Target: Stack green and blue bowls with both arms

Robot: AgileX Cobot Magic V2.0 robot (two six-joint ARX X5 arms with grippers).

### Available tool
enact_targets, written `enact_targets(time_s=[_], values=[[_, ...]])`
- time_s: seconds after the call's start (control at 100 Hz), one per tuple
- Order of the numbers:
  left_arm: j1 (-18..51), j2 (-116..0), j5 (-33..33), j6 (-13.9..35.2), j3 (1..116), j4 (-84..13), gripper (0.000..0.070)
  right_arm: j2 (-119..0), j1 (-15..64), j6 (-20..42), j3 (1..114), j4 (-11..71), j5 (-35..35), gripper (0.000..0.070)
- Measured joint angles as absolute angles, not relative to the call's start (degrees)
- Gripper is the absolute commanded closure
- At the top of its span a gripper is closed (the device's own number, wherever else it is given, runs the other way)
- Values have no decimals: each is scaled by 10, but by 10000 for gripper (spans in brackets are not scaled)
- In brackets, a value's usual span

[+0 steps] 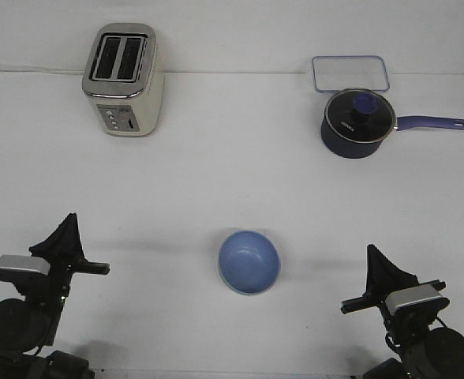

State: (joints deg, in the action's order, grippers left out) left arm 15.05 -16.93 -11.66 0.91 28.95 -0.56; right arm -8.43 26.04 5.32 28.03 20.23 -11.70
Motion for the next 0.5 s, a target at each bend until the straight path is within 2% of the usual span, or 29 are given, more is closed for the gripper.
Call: enact_targets(time_s=[0.13,0.5], values=[[150,-153,-116,10,272,-30,686,-84,260,51,280,203,-142,699],[150,-145,-116,10,273,-21,685,-84,260,49,280,203,-142,699]])
